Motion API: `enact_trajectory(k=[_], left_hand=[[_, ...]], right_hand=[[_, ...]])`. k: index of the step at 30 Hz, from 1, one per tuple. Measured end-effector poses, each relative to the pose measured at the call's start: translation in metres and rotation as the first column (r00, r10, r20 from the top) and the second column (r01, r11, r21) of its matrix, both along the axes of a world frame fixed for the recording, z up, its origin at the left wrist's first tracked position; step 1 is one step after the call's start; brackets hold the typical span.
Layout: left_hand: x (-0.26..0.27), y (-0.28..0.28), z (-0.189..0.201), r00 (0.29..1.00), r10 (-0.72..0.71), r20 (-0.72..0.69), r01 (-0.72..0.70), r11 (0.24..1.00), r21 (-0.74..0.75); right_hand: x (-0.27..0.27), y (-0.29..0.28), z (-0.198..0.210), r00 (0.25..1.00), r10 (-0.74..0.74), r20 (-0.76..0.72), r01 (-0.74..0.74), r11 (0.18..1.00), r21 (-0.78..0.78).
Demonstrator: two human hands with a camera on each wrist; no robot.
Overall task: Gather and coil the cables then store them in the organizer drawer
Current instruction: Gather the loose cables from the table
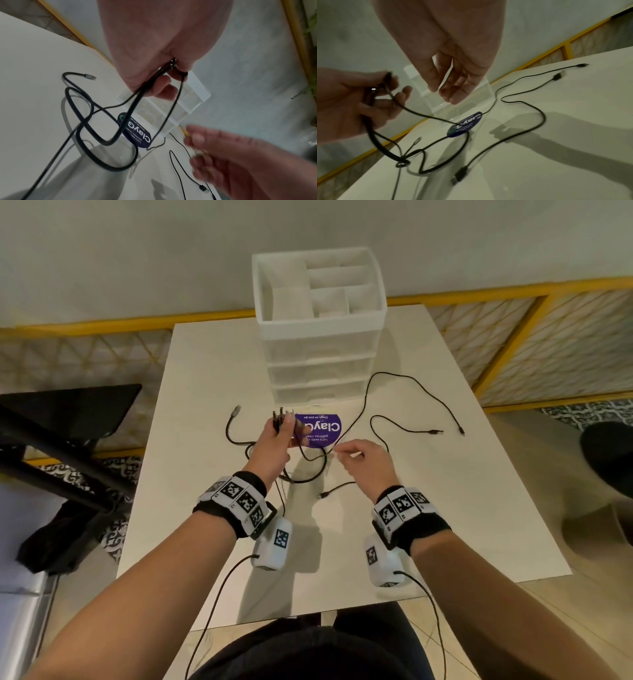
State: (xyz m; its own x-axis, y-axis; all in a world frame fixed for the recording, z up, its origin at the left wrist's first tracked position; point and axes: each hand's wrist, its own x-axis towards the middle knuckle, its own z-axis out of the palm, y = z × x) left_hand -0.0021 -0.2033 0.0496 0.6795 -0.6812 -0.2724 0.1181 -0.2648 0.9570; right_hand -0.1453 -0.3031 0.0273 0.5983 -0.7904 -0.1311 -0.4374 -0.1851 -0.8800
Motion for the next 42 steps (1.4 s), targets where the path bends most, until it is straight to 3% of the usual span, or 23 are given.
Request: enact_trajectory(k=[2, 4, 6, 8, 13, 18, 19, 20, 22, 24, 27, 31, 35, 38, 40, 42], left_hand=[[0.001, 0.0, -0.001, 0.999, 0.004, -0.048, -0.006, 0.998, -0.055], [-0.001, 0.0, -0.004, 0.997, 0.009, -0.075, -0.016, 0.996, -0.093], [-0.005, 0.002, -0.008, 0.999, -0.005, -0.047, 0.002, 0.998, -0.057], [-0.009, 0.004, -0.008, 0.999, -0.039, -0.014, 0.039, 0.999, -0.007], [-0.011, 0.005, -0.013, 0.992, -0.106, 0.064, 0.1, 0.99, 0.099], [-0.012, 0.006, -0.019, 0.979, -0.19, 0.073, 0.171, 0.963, 0.21], [-0.012, 0.006, -0.019, 0.979, -0.192, 0.067, 0.173, 0.96, 0.222], [-0.013, 0.005, -0.018, 0.982, -0.181, 0.051, 0.166, 0.961, 0.219], [-0.013, 0.004, -0.013, 0.99, -0.141, -0.014, 0.141, 0.972, 0.185], [-0.014, 0.002, -0.01, 0.991, -0.117, -0.058, 0.125, 0.979, 0.163], [-0.016, -0.004, -0.001, 0.984, -0.129, -0.12, 0.143, 0.983, 0.116], [-0.02, -0.014, 0.019, 0.951, -0.15, -0.272, 0.16, 0.987, 0.015], [-0.009, -0.015, 0.034, 0.948, -0.118, -0.296, 0.097, 0.992, -0.085], [0.004, -0.013, 0.041, 0.944, -0.076, -0.322, 0.029, 0.989, -0.148], [0.007, -0.012, 0.045, 0.938, -0.091, -0.334, 0.062, 0.993, -0.099], [0.004, -0.011, 0.045, 0.942, -0.181, -0.284, 0.192, 0.981, 0.012]], right_hand=[[-0.011, -0.005, -0.01, 0.995, -0.009, -0.103, 0.006, 0.999, -0.034], [-0.019, -0.008, -0.024, 0.959, 0.088, -0.27, -0.114, 0.99, -0.084], [-0.026, -0.008, -0.04, 0.829, 0.215, -0.516, -0.316, 0.941, -0.117], [-0.033, -0.006, -0.053, 0.715, 0.22, -0.663, -0.395, 0.91, -0.124], [-0.044, 0.0, -0.067, 0.745, 0.139, -0.652, -0.322, 0.932, -0.169], [-0.042, 0.003, -0.065, 0.633, 0.154, -0.759, -0.387, 0.912, -0.138], [-0.04, 0.003, -0.061, 0.666, 0.142, -0.732, -0.352, 0.925, -0.141], [-0.037, 0.002, -0.052, 0.748, 0.109, -0.655, -0.26, 0.956, -0.138], [-0.028, -0.003, -0.027, 0.928, -0.033, -0.372, 0.0, 0.996, -0.088], [-0.013, -0.006, 0.005, 0.983, -0.161, -0.086, 0.163, 0.987, 0.014], [0.014, -0.008, 0.056, 0.944, -0.2, 0.263, 0.151, 0.969, 0.197], [0.035, -0.005, 0.105, 0.843, -0.181, 0.507, -0.01, 0.936, 0.351], [0.026, 0.004, 0.117, 0.787, -0.19, 0.588, -0.126, 0.882, 0.454], [0.016, 0.007, 0.103, 0.8, -0.27, 0.536, -0.078, 0.839, 0.538], [0.013, 0.01, 0.097, 0.795, -0.319, 0.516, -0.05, 0.813, 0.58], [0.014, 0.013, 0.097, 0.784, -0.33, 0.525, -0.06, 0.802, 0.594]])
